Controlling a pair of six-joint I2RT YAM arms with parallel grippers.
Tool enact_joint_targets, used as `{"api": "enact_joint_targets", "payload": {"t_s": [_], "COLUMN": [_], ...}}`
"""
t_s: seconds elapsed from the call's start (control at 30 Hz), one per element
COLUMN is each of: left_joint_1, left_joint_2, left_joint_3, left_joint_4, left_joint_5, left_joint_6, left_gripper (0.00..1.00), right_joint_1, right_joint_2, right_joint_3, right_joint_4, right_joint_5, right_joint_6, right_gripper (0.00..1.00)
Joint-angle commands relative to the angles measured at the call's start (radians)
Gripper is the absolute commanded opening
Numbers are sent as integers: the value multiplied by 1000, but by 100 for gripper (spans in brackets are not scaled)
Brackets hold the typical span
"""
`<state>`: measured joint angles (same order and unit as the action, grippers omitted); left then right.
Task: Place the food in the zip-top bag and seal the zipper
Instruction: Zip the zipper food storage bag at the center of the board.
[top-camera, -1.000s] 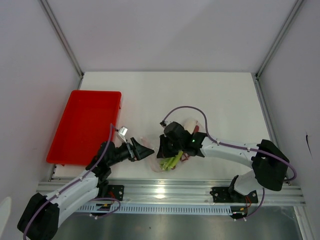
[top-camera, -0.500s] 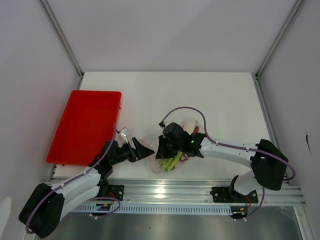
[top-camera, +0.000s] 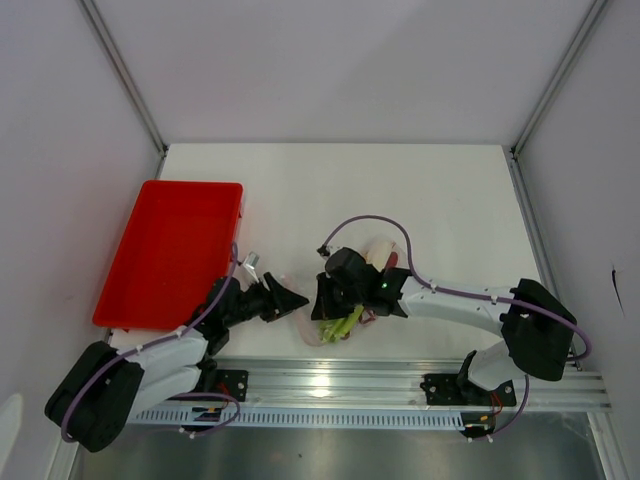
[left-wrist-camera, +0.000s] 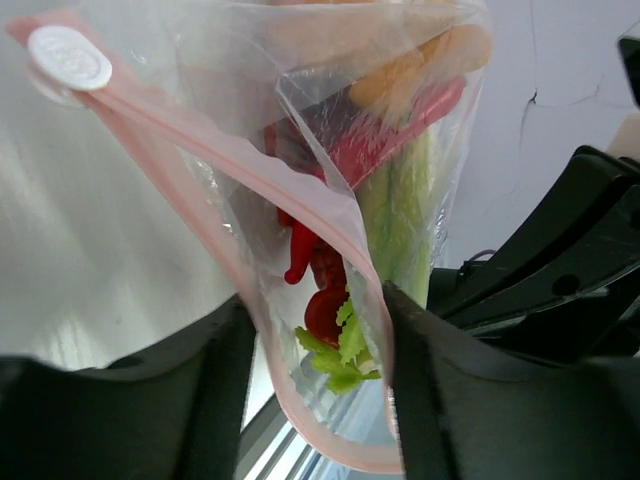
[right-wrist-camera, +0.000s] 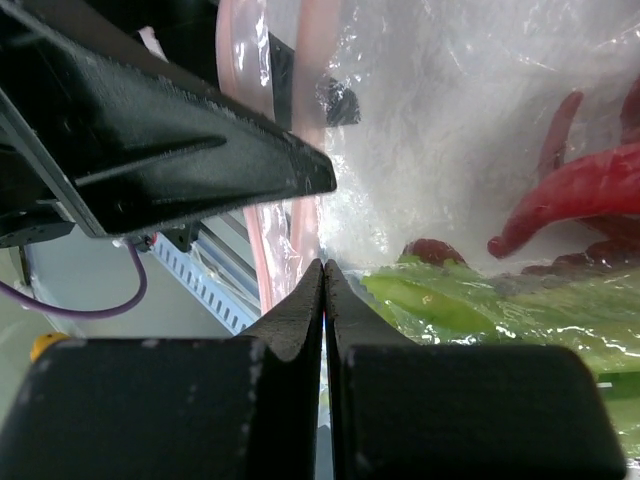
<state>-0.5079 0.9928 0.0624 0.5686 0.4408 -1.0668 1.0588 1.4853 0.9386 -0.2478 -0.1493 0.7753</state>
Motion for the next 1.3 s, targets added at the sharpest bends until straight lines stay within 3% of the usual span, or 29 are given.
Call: {"api": "enact_joint_targets", "payload": {"t_s": [0.0, 0.23, 0.33, 0.6, 0.77, 0.97, 1.13, 1.17, 1.2, 1.23, 1.27], "left_joint_1": [-6, -11, -11, -11, -9, -12, -11, -11, -11, -11, -11], "left_joint_2": [17, 35, 50, 110, 101, -14, -45, -31, 12, 12, 48], "left_joint_3": [45, 45, 54, 117, 209, 448, 637, 705, 863, 864, 963], "left_joint_4": [83, 91, 82, 27, -93, -471, -712, -752, -920, -921, -1020], "left_joint_5": [13, 12, 12, 24, 68, 111, 199, 244, 327, 328, 364], "left_joint_6": [-24, -22, -2, 60, 191, 502, 746, 780, 903, 904, 966], "left_gripper": [52, 31, 16, 1, 1, 1, 1, 1, 1, 1, 1], "right_joint_1": [15, 24, 24, 18, -35, -129, -238, -249, -269, -269, -279], "right_joint_2": [6, -13, -39, -164, -262, -350, -396, -396, -407, -407, -413], "right_joint_3": [-18, -23, -15, 48, 54, 86, 152, 166, 207, 207, 218], "right_joint_4": [31, 7, -28, -244, -329, -415, -467, -479, -507, -507, -505], "right_joint_5": [23, 54, 85, 241, 267, 254, 189, 186, 185, 185, 180], "right_joint_6": [9, 4, -5, -80, -108, -186, -275, -286, -312, -318, -323], "right_gripper": [0, 0, 0, 0, 0, 0, 6, 7, 11, 11, 15]}}
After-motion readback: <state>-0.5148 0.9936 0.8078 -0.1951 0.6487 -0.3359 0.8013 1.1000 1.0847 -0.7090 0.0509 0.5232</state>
